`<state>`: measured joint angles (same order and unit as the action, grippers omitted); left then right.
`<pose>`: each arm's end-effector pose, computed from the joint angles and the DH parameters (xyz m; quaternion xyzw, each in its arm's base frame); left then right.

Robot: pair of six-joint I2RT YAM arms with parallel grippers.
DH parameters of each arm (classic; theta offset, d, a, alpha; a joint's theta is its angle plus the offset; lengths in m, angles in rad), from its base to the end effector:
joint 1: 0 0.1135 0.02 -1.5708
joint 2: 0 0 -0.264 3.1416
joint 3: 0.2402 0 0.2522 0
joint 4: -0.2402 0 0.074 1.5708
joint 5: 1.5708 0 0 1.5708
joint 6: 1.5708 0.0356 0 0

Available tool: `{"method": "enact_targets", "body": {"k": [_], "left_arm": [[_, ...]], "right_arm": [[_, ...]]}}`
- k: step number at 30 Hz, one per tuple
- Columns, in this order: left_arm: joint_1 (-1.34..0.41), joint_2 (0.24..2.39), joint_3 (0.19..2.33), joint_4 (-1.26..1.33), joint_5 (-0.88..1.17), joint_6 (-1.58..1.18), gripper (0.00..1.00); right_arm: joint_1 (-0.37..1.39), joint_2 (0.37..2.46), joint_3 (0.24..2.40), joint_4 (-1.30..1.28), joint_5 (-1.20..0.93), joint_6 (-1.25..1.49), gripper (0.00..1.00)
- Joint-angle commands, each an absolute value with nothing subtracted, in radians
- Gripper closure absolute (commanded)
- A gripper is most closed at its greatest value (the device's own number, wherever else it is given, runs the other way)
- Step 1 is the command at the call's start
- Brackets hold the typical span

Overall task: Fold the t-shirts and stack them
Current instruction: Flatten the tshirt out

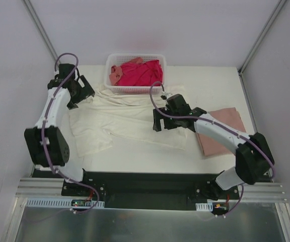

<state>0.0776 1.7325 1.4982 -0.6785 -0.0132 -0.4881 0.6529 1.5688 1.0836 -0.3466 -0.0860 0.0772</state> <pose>0.3805 0.0301 0.2888 -0.2662 0.9081 -0.0597 0.3176 0.2665 0.2077 0.2354 -0.2794 0.8889 0.1663 0.3227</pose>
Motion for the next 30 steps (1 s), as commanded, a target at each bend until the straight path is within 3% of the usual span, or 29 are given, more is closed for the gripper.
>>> {"method": "enact_targets", "body": {"k": [1, 6, 12, 19, 24, 30], "left_arm": [[0.066, 1.421, 1.228, -0.741, -0.054, -0.606, 0.01], [0.066, 1.169, 0.848, -0.749, -0.049, -0.779, 0.01], [0.072, 1.000, 0.648, -0.756, -0.121, -0.913, 0.04], [0.072, 1.069, 0.612, -0.749, -0.166, -0.963, 0.31], [0.071, 1.146, 0.594, -0.641, -0.132, -0.954, 0.45], [0.071, 1.271, 0.584, -0.595, -0.130, -0.959, 0.51]], "right_arm": [[0.701, 1.378, 1.002, -0.330, 0.030, 0.132, 0.03], [0.706, 1.176, 0.800, -0.310, 0.149, 0.233, 0.03], [0.680, 1.043, 0.713, -0.356, 0.161, 0.242, 0.03], [0.647, 0.997, 0.660, -0.371, 0.163, 0.207, 0.03], [0.627, 0.999, 0.657, -0.371, 0.155, 0.183, 0.03], [0.597, 1.026, 0.652, -0.367, 0.141, 0.178, 0.03]]}}
